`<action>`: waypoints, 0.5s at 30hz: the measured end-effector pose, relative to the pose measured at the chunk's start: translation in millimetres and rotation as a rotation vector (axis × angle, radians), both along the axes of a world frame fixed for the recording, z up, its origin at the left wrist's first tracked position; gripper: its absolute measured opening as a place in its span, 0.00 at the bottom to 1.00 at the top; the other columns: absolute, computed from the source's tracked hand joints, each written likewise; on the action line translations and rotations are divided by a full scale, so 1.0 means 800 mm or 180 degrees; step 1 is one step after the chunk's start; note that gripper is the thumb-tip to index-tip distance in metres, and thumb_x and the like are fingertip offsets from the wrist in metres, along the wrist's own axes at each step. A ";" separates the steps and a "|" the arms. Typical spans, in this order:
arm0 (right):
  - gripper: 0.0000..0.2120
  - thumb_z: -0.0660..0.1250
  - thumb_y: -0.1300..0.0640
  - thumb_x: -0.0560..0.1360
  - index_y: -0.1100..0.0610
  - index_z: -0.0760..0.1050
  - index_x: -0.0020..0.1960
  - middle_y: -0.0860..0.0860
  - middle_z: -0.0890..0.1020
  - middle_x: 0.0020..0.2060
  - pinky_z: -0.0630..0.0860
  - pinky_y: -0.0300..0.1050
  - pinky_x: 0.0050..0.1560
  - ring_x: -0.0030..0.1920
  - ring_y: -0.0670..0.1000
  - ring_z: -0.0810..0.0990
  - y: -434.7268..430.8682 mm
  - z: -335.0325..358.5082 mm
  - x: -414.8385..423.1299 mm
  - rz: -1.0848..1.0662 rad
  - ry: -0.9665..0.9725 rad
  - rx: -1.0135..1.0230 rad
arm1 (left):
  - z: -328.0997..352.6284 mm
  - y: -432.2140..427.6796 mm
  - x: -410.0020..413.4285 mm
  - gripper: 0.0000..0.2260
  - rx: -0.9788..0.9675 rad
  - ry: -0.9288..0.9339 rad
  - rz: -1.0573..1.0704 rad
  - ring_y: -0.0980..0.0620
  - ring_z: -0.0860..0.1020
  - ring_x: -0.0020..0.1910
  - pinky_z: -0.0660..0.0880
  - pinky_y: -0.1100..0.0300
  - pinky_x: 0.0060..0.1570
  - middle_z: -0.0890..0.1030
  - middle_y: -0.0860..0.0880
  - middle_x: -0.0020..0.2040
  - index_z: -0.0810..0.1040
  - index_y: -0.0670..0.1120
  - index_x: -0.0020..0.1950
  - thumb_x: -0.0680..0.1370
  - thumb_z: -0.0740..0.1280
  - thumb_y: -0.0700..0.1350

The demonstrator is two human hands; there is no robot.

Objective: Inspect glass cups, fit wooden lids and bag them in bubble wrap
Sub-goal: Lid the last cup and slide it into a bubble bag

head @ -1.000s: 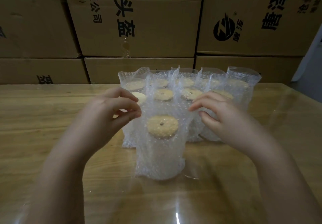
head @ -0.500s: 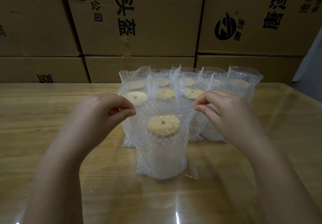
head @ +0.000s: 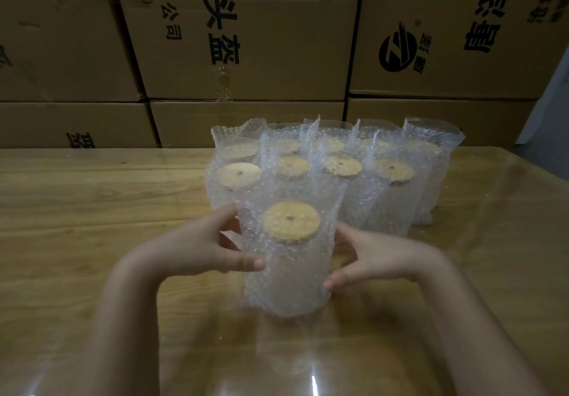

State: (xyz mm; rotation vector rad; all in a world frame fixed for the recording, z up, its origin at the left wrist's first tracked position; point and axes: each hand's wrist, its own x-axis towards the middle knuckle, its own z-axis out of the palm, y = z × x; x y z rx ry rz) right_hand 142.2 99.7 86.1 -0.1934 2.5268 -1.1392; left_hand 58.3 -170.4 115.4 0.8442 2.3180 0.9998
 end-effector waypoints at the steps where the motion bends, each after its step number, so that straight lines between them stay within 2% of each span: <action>1: 0.50 0.79 0.42 0.61 0.40 0.53 0.74 0.34 0.70 0.65 0.69 0.38 0.67 0.65 0.38 0.71 -0.006 -0.008 -0.005 0.0019 -0.0016 -0.0144 | -0.004 0.007 0.000 0.36 0.0059 -0.0001 -0.0036 0.58 0.83 0.47 0.81 0.59 0.44 0.78 0.58 0.59 0.69 0.62 0.62 0.57 0.77 0.65; 3: 0.47 0.80 0.41 0.58 0.38 0.58 0.70 0.31 0.73 0.61 0.70 0.32 0.62 0.62 0.33 0.73 -0.019 -0.019 -0.013 -0.0061 0.0060 -0.0391 | -0.008 0.015 0.000 0.31 0.0165 0.0066 -0.0052 0.59 0.82 0.45 0.80 0.62 0.41 0.80 0.60 0.53 0.71 0.63 0.58 0.57 0.76 0.64; 6: 0.38 0.79 0.39 0.55 0.29 0.65 0.60 0.32 0.77 0.59 0.72 0.34 0.62 0.61 0.34 0.74 -0.033 -0.030 -0.019 -0.0281 0.0431 -0.0604 | -0.009 0.018 -0.001 0.28 0.0306 0.0224 -0.0098 0.61 0.81 0.43 0.78 0.65 0.42 0.82 0.63 0.47 0.76 0.58 0.56 0.58 0.75 0.63; 8: 0.36 0.79 0.40 0.56 0.28 0.66 0.59 0.30 0.77 0.58 0.72 0.35 0.62 0.60 0.33 0.74 -0.038 -0.030 -0.019 -0.0360 0.0598 -0.0696 | -0.008 0.015 -0.001 0.29 0.0450 0.0306 -0.0009 0.59 0.81 0.40 0.78 0.64 0.41 0.84 0.59 0.45 0.79 0.53 0.56 0.58 0.76 0.62; 12: 0.42 0.79 0.40 0.54 0.35 0.65 0.65 0.34 0.76 0.61 0.72 0.41 0.65 0.62 0.35 0.73 -0.040 -0.013 -0.013 -0.0417 0.0837 -0.0787 | 0.004 0.008 0.003 0.21 0.1016 0.0335 -0.0026 0.52 0.82 0.42 0.80 0.58 0.44 0.84 0.50 0.46 0.82 0.56 0.51 0.61 0.78 0.61; 15: 0.45 0.79 0.43 0.56 0.43 0.65 0.69 0.36 0.76 0.61 0.72 0.36 0.63 0.63 0.37 0.73 -0.038 0.012 0.000 -0.0368 0.1080 -0.0997 | 0.014 0.006 0.010 0.26 0.1626 0.0401 -0.0045 0.45 0.83 0.42 0.81 0.57 0.42 0.84 0.43 0.42 0.82 0.48 0.47 0.58 0.79 0.63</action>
